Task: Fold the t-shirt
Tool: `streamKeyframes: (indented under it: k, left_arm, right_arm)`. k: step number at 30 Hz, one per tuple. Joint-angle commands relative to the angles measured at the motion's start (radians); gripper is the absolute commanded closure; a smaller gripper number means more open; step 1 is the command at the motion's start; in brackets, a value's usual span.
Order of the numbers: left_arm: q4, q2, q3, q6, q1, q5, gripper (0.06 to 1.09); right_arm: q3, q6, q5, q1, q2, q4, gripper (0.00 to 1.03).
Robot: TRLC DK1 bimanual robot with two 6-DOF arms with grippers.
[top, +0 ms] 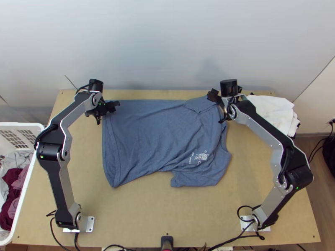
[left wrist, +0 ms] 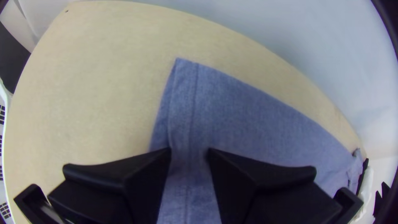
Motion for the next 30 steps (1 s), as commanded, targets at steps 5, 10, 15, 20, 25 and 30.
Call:
streamKeyframes:
  k: [5,10,15,20,25,30]
  left_arm:
    - [0.000,0.002,-0.002,0.011,0.003,-0.002,0.90]
    - [-0.004,-0.009,-0.002,0.011,0.009,-0.002,1.05]
    - [-0.006,-0.037,-0.002,0.009,0.009,-0.002,1.05]
    - [-0.010,-0.060,0.000,0.011,0.009,-0.002,1.05]
    - [-0.010,-0.069,0.001,0.019,0.018,-0.002,1.05]
    - [-0.010,-0.064,0.000,0.019,0.021,-0.002,1.05]
  right_arm:
    - [-0.005,0.000,-0.003,0.028,0.030,-0.001,0.04]
    - [0.012,-0.017,-0.041,0.055,0.097,0.001,0.04]
    - [0.106,-0.011,-0.121,0.068,0.218,-0.001,0.04]
    - [0.268,0.043,-0.236,0.064,0.344,-0.096,0.04]
    - [0.385,0.061,-0.290,0.069,0.407,-0.220,0.05]
    - [0.396,0.069,-0.317,0.080,0.430,-0.228,0.06]
